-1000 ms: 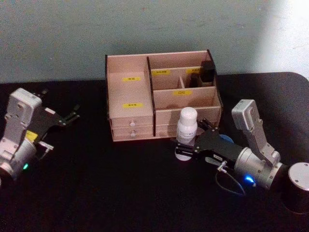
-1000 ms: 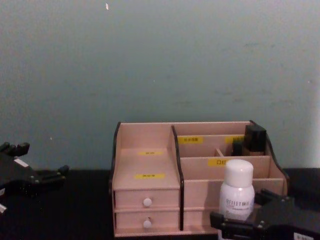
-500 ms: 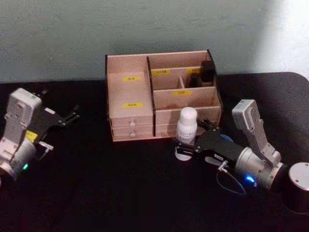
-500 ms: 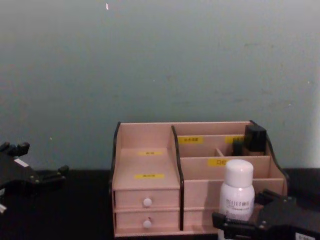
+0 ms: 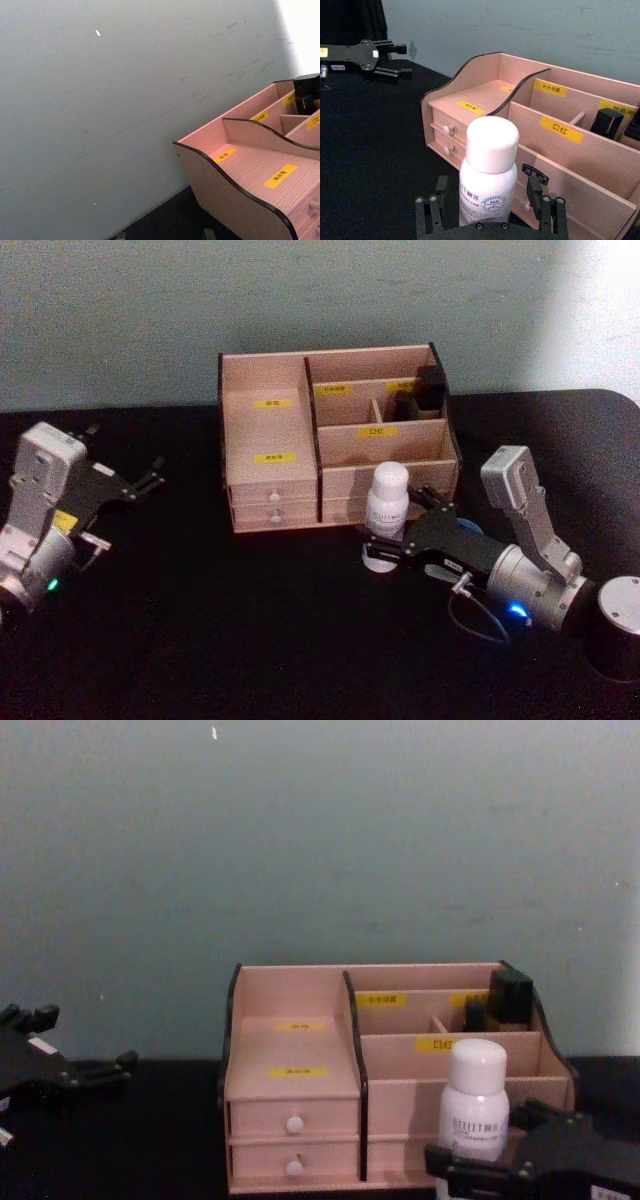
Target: Pick up the facial cleanser and watermelon frost from the table and place them into the tiered storage box.
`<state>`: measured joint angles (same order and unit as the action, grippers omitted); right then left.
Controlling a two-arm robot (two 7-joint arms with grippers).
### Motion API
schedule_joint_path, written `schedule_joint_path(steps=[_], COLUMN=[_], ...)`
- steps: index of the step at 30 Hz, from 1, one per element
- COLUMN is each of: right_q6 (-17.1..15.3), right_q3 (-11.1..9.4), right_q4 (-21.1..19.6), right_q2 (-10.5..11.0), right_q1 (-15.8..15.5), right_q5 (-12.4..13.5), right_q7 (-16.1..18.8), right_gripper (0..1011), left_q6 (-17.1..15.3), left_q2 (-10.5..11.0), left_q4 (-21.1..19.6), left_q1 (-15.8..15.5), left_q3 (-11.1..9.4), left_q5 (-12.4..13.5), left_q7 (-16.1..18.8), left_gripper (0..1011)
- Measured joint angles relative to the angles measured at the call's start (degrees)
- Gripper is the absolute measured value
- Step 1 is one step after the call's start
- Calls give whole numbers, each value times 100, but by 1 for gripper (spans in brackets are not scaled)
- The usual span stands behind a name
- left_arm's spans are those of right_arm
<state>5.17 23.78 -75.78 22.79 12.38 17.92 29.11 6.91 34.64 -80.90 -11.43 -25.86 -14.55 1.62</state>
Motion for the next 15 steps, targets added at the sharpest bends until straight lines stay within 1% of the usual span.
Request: schedule_joint_path(steps=[5, 6, 8, 10, 12, 13, 15], right_q6=[2, 2, 2, 2, 2, 2, 2], right_q3=[0, 0, 0, 0, 0, 0, 0], right_q4=[-2, -3, -4, -5, -6, -6, -6], right_q2=[0, 0, 0, 0, 0, 0, 0], right_q1=[0, 0, 0, 0, 0, 0, 0], right_q5=[0, 0, 0, 0, 1, 1, 3], right_q7=[0, 0, 0, 0, 0, 1, 0], right_gripper=[915, 868, 835, 763, 733, 678, 630], left_q6=[0, 0, 0, 0, 0, 0, 0], left_q2=[0, 0, 0, 0, 0, 0, 0], left_q4=[0, 0, 0, 0, 0, 0, 0], left_q1=[0, 0, 0, 0, 0, 0, 0], left_q3=[0, 0, 0, 0, 0, 0, 0], left_q5=[0, 0, 0, 0, 0, 0, 0], left_q7=[0, 0, 0, 0, 0, 0, 0], left_gripper=[1001, 1001, 1001, 1001, 1001, 1001, 1001])
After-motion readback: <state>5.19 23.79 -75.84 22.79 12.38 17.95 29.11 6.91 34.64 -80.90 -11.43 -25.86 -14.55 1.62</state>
